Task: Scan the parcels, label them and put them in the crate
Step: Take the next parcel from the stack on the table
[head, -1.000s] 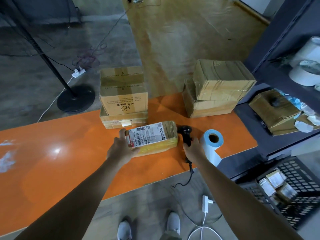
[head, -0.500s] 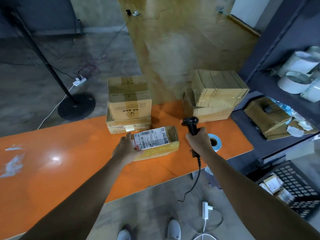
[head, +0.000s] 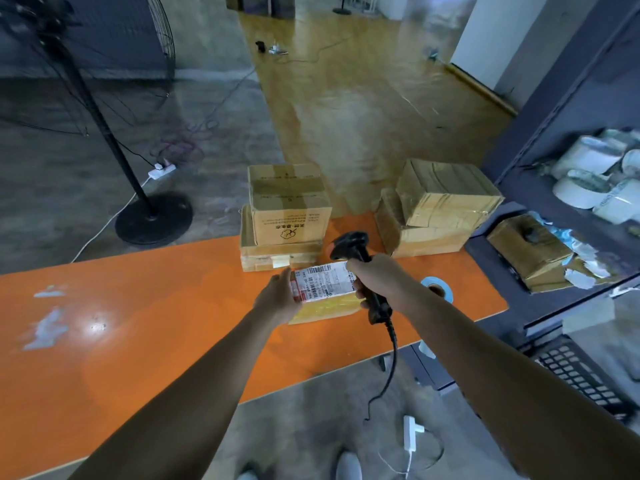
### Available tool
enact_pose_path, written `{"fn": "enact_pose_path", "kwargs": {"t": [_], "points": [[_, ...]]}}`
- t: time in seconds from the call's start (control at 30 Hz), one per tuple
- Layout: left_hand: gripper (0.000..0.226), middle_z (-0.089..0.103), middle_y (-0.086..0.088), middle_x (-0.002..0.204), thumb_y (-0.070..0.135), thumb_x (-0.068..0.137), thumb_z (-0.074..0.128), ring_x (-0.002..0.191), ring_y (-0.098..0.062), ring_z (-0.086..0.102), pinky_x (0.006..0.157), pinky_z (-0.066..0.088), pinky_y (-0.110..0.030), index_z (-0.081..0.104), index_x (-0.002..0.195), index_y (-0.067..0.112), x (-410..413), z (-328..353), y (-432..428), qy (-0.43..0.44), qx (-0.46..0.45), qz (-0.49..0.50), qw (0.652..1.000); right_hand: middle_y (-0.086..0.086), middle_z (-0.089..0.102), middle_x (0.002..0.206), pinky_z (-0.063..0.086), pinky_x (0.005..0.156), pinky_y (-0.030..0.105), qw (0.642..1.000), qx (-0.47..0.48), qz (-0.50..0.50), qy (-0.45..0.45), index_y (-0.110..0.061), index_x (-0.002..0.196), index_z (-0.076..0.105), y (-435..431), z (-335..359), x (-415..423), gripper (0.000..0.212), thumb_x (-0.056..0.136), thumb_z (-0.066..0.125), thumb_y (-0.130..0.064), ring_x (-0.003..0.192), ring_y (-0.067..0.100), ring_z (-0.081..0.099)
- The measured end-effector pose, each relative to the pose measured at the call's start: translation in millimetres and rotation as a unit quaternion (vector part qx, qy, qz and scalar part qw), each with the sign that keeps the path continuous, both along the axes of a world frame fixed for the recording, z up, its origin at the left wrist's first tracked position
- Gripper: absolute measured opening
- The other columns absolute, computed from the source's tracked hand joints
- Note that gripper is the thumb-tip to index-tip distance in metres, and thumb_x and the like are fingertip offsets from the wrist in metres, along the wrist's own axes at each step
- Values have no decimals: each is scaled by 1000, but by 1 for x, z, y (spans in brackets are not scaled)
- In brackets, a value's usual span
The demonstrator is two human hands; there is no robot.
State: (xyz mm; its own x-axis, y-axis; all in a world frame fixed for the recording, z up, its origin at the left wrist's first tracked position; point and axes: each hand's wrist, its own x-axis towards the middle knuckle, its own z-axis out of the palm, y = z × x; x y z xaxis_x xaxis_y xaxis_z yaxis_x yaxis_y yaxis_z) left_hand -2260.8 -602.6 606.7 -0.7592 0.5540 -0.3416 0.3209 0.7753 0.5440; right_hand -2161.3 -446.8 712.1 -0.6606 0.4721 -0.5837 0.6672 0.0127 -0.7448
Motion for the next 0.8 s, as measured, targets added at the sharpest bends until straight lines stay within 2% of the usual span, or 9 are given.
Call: {"fn": "enact_pose_path", "kwargs": {"t": [0.13, 0.3, 0.43, 0.6, 0.8], "points": [[65, 47, -14, 139, 24, 92, 59, 121, -31, 52, 98, 47, -44, 28, 148, 13, -5, 8, 1, -4, -11, -15, 1000, 7, 55, 69, 48, 47, 28, 1000, -2, 1, 3, -7, 87, 57, -8, -1, 0, 14, 90, 57, -21, 52, 19, 53], [58, 52, -15, 132, 19, 93, 57, 116, -31, 55, 94, 48, -41, 33, 145, 9, -5, 12, -3, -5, -2, -28, 1000, 7, 54, 67, 48, 48, 29, 1000, -5, -11, 3, -5, 89, 58, -16, -4, 1, 14, 88, 57, -19, 51, 19, 52], [58, 50, -14, 137, 19, 93, 57, 120, -31, 53, 98, 46, -43, 34, 145, 10, -9, 12, -1, -11, -3, -20, 1000, 7, 53, 69, 48, 48, 29, 1000, 1, -9, -1, -6, 88, 56, -19, -4, 2, 13, 87, 56, -19, 52, 19, 53], [56, 50, -13, 130, 18, 93, 56, 112, -31, 57, 89, 51, -43, 31, 143, 12, -7, 11, -1, -10, 23, -39, 999, 7, 54, 68, 48, 50, 30, 1000, -8, -7, 15, -6, 86, 56, -16, -5, 4, 14, 88, 57, -20, 52, 19, 53], [64, 39, -13, 138, 16, 92, 56, 112, -33, 57, 86, 52, -42, 24, 147, 13, -6, 13, 3, -12, 5, -28, 1000, 7, 52, 68, 48, 50, 30, 1000, -2, -16, 26, -6, 87, 56, -10, -13, 6, 12, 88, 56, -18, 52, 20, 53]]}}
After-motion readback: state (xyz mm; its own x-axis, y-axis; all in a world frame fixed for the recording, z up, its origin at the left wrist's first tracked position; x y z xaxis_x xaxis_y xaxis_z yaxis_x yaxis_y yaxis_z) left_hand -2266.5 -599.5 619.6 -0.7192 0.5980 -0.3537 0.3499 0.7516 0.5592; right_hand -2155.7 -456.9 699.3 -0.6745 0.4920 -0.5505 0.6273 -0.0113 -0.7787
